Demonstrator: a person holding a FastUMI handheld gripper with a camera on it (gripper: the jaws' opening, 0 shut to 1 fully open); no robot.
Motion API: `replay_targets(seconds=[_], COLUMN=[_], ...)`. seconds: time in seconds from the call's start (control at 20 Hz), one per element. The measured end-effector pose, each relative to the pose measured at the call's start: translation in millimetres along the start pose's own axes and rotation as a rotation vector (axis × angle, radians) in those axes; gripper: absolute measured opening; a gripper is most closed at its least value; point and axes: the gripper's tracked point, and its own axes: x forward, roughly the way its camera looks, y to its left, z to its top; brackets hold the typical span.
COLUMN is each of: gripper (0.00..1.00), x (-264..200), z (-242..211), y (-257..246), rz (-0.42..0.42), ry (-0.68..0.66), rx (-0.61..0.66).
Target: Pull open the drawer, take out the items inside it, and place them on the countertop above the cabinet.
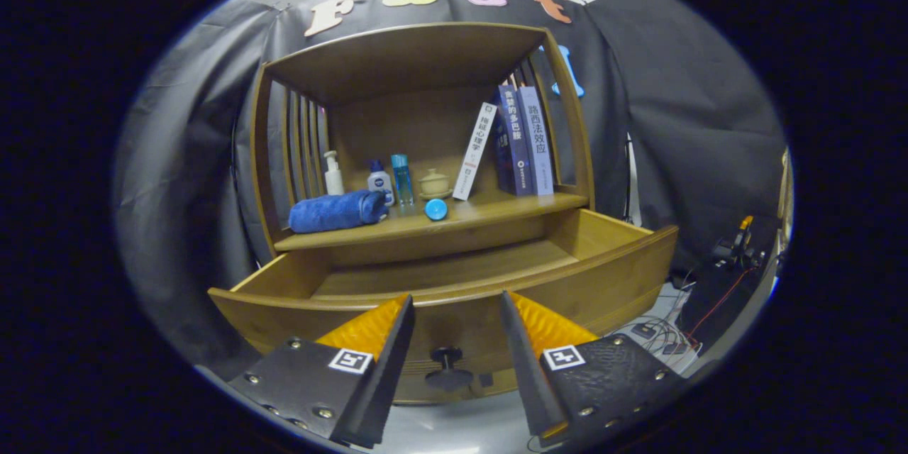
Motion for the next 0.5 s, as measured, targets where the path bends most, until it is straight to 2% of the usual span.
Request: replay_targets(seconds=[0.3,0.4,0.5], gripper=[0.72,0.74,0.75], x=[0.6,1.1,-2.7], z=[-6.8,-11.7,-11.9], y=[5.9,17.1,15.9], rz=[0.045,0.084,0.085], ry=[0.015,0.032,0.029], rx=[0.011,-0.001,-0.011])
